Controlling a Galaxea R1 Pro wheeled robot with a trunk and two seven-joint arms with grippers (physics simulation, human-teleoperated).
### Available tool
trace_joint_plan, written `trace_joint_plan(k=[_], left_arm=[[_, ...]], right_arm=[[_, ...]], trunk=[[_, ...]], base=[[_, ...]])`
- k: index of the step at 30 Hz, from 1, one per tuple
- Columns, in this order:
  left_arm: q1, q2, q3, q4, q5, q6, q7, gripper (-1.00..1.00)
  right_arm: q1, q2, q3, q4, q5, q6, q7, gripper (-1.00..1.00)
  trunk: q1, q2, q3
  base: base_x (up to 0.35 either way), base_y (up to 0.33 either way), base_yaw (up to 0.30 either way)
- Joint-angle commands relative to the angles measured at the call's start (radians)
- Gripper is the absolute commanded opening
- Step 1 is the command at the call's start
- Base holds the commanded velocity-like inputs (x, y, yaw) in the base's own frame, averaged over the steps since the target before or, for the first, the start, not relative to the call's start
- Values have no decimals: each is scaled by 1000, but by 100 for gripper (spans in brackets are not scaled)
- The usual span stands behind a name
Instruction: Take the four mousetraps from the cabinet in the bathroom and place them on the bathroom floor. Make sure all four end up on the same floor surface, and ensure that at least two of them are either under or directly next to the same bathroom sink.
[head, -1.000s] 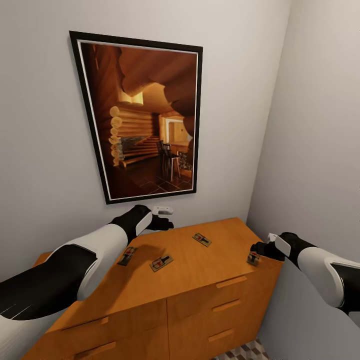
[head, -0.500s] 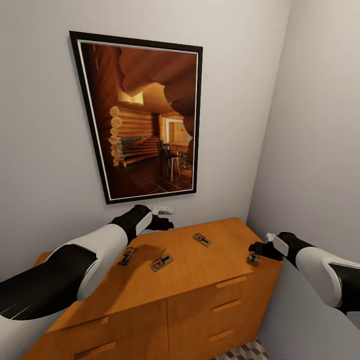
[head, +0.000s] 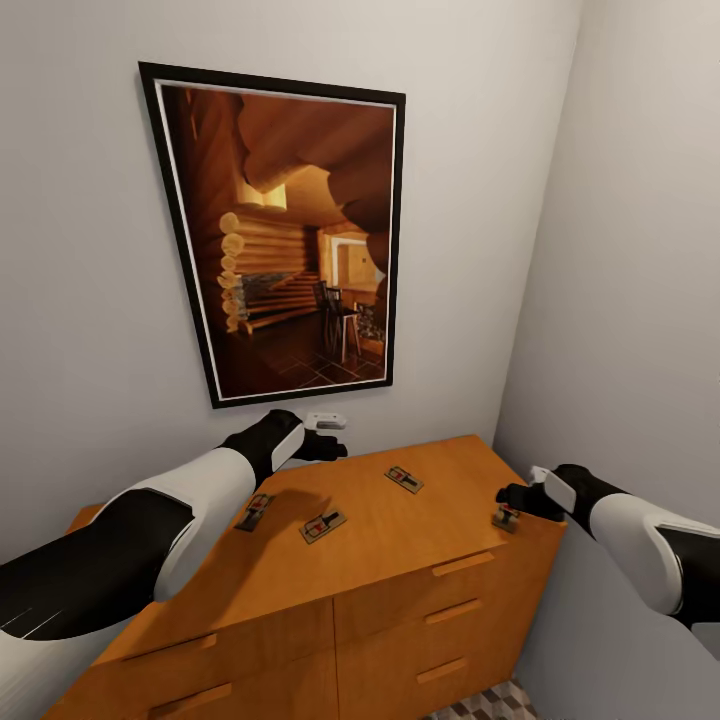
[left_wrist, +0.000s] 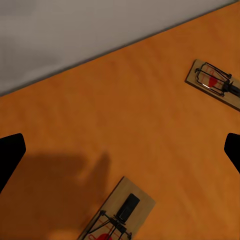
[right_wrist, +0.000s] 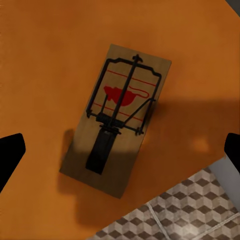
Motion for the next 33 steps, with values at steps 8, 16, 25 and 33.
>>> trace_joint_plan(k=[8, 16, 25, 33], left_arm=[[-1, 0, -8, -1, 6, 2, -1, 100], [-2, 0, -8, -2, 7, 2, -1, 100], [-2, 0, -8, -1, 7, 2, -2, 100], [-2, 0, -8, -2, 7, 1, -2, 100]], right_arm=[[-2, 22, -2, 2, -12, -9, -2, 100], [-2, 55, -3, 2, -16, -37, -22, 100], [-2, 63, -3, 3, -37, -45, -33, 100], [-2, 62, -3, 3, -61, -48, -36, 100]], trunk=[[0, -2, -2], [0, -2, -2], [0, -2, -2], [0, -2, -2]], base=[[0, 0, 0], [0, 0, 0], [0, 0, 0], [0, 0, 0]])
